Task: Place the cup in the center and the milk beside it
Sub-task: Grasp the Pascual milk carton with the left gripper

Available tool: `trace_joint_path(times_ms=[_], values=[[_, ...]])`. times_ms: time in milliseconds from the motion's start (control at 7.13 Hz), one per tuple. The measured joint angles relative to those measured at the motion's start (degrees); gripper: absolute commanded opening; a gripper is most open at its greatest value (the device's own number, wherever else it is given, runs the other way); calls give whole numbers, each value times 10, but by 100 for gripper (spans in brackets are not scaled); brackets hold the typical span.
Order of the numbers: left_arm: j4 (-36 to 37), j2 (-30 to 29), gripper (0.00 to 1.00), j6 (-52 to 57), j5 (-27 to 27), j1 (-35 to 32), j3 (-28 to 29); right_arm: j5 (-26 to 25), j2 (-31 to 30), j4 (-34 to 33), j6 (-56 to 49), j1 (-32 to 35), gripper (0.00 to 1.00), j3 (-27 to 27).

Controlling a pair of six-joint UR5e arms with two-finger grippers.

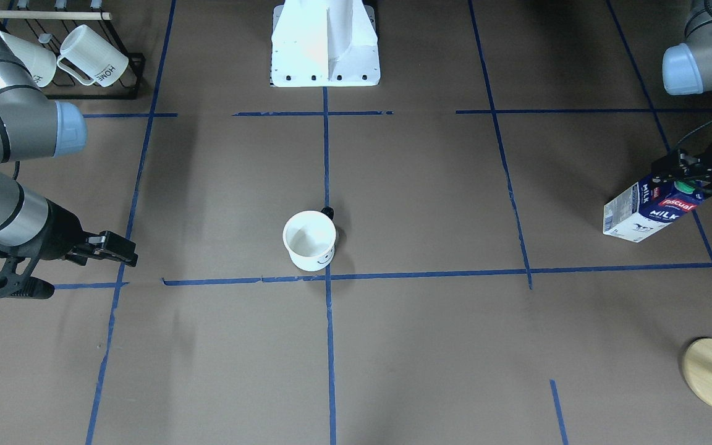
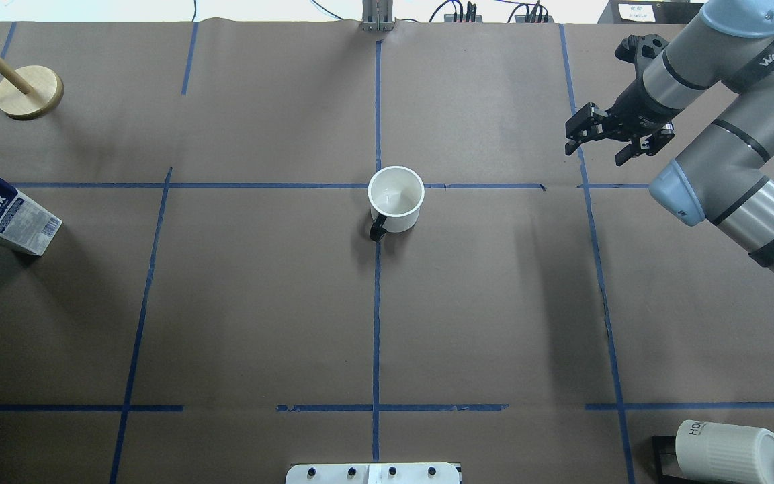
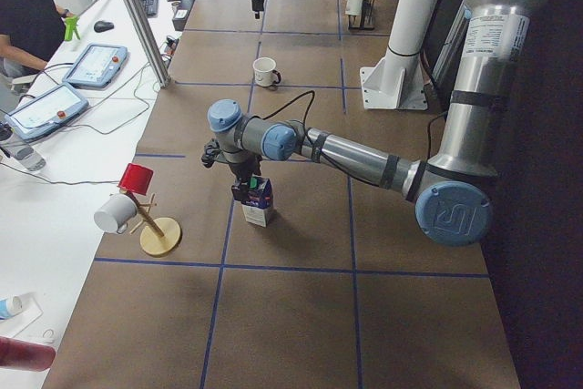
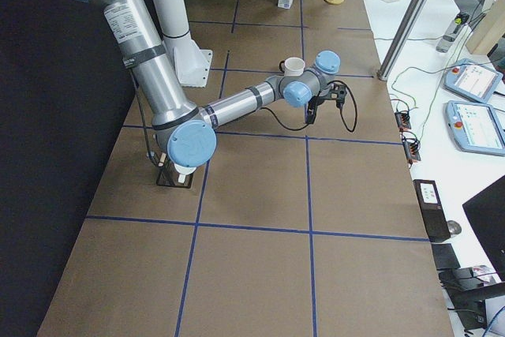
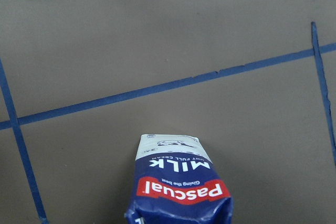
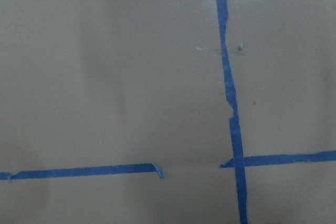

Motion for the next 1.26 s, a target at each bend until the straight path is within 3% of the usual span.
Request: trace_joint_path(times_ms=[140,280,561,841,1121,1262], values=[[-2,0,45,-1,1,7,5,0,0,1,2,-1,100,0],[-2,0,8,-1,1,10,8,0,1,2,5,-2,100,3],[-3,-1,2,-3,-1,12,2,0,3,2,13,-6,100,5],[23,-37,1,-91,-2,11,-64,0,7,2,21,-7,100,9],[132,-188,2,-235,19,47,-80,1,7,2,25,-5,100,20],[161,-261,2,-284,39,83,-52,2,5,2,23,0,100,24]])
